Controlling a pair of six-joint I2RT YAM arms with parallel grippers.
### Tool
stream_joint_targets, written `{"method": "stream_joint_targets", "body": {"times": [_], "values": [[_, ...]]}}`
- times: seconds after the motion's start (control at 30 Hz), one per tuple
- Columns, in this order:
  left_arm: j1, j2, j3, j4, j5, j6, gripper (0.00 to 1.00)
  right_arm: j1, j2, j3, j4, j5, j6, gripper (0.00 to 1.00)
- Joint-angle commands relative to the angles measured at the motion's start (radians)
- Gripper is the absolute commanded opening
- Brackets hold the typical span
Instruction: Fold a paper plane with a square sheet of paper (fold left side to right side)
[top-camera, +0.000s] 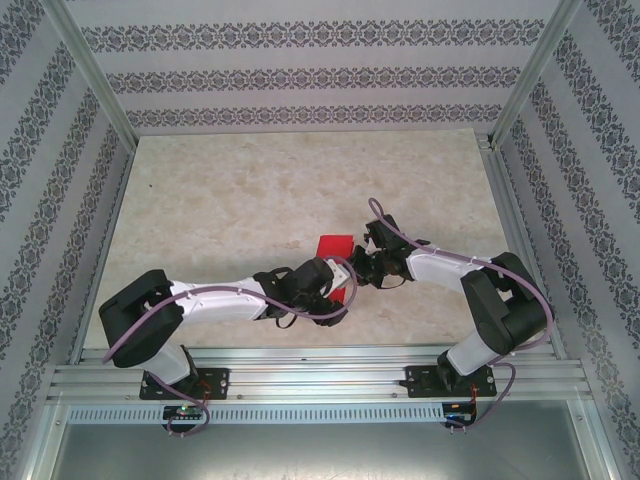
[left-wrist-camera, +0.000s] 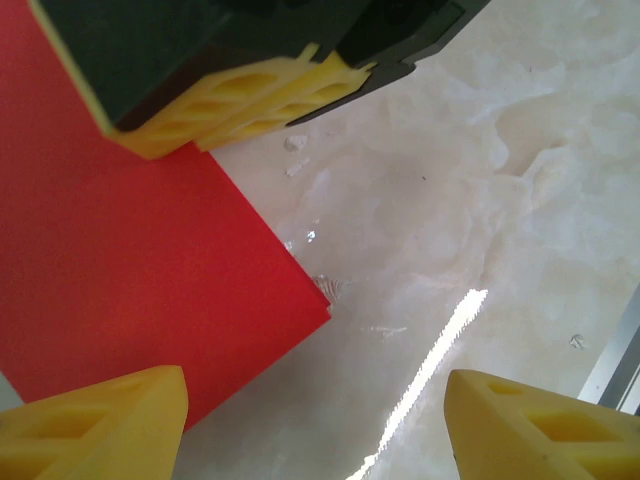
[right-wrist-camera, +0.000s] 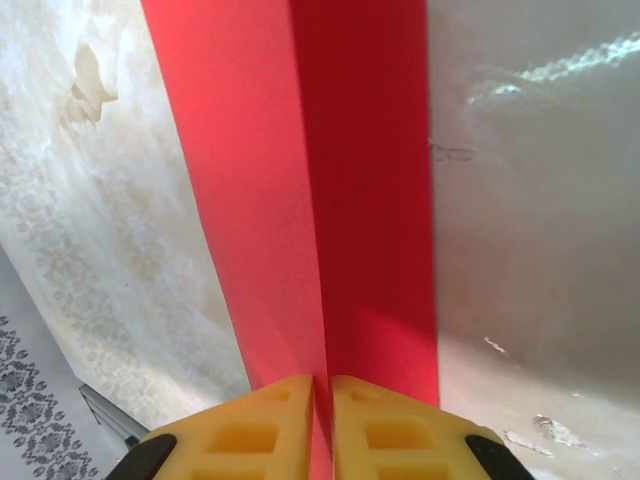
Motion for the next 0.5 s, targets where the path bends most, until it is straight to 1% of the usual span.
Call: {"method": "stream_joint_targets", "body": {"times": [0.0, 0.13, 0.27, 0.4, 0.47], "values": [[-0.031, 0.039, 0.054, -0.043, -0.06, 0.05, 0.71, 0.011, 0.001, 0.032, -0.023, -0.015, -0.004, 0.12], [-0.049, 0.082, 0.097, -0.077, -0.111, 0.059, 0.71, 0.011, 0.002, 0.039, -0.038, -0.012, -0.012, 0.12], [-0.062, 0.113, 0.129, -0.105, -0.157, 0.065, 0.69, 0.011, 0.001, 0.037, -0.04, -0.012, -0.011, 0.12], [-0.065, 0.127, 0.145, -0.119, -0.17, 0.064, 0.61, 0.011, 0.006, 0.039, -0.041, -0.01, -0.015, 0.12], [-0.065, 0.127, 0.151, -0.125, -0.175, 0.062, 0.53, 0.011, 0.011, 0.039, -0.046, -0.01, -0.018, 0.12]]}}
